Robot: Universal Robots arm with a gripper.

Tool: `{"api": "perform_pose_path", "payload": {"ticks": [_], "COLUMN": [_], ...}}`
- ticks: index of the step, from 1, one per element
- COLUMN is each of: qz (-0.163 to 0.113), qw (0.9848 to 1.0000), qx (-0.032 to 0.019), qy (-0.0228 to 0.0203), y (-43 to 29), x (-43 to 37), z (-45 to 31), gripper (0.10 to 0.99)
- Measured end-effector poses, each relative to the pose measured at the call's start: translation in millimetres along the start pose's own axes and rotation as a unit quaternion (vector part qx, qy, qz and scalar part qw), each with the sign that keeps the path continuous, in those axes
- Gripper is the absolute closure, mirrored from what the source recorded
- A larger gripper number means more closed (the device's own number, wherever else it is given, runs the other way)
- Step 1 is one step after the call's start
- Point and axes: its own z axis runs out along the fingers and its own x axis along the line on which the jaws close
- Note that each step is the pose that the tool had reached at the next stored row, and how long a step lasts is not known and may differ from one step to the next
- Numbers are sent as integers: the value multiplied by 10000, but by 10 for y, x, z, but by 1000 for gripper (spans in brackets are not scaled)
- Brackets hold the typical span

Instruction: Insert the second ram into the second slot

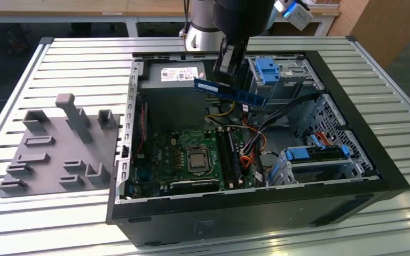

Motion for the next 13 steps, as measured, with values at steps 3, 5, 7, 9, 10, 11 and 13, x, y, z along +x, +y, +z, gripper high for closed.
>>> {"api": "perform_pose_path", "payload": {"ticks": [3,5,7,9,10,11,13], "qz": [26,44,61,77,85,93,108], "qw": [10000,10000,10000,10000,10000,10000,9999], "qx": [0,0,0,0,0,0,0], "qy": [-1,-2,-2,-2,-3,-3,-4], "y": [0,0,0,0,0,0,0], "x": [0,0,0,0,0,0,0], "z": [0,0,0,0,0,0,0], "gripper": [949,949,949,949,949,949,949]}}
